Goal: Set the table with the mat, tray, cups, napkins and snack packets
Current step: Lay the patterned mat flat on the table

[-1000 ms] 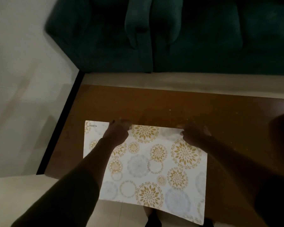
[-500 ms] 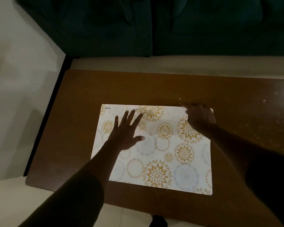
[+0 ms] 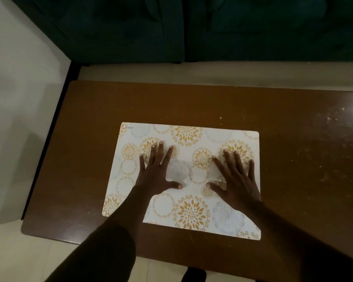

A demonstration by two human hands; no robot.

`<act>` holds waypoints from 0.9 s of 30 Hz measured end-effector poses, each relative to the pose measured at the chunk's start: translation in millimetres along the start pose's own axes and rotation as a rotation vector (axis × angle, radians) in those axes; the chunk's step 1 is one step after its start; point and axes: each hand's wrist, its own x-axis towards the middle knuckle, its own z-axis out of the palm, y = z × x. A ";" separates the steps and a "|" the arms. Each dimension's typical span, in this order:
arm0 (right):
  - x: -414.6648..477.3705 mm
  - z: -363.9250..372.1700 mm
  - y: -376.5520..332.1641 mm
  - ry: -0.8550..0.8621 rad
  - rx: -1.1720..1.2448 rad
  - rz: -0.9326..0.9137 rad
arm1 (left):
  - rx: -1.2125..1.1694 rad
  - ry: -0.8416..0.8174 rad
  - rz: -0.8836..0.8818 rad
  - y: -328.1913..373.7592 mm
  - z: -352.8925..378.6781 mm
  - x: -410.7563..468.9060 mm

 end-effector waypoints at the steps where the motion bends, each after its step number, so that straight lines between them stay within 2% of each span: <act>1: 6.3 -1.7 1.7 0.003 -0.004 -0.003 | -0.002 0.010 -0.004 -0.2 -1.6 3.7; 15: 20.3 -18.3 4.7 -0.034 0.027 -0.005 | 0.007 0.050 -0.005 0.5 -9.4 10.8; 18: 19.5 -31.7 12.5 0.004 0.054 0.004 | -0.019 0.078 -0.013 9.2 -14.5 10.1; 22: 12.9 -59.8 44.1 0.064 0.056 0.041 | -0.028 0.123 0.023 40.2 -27.6 12.2; 27: -14.5 -99.1 108.2 0.046 0.070 0.174 | -0.058 0.141 0.136 112.6 -46.5 27.4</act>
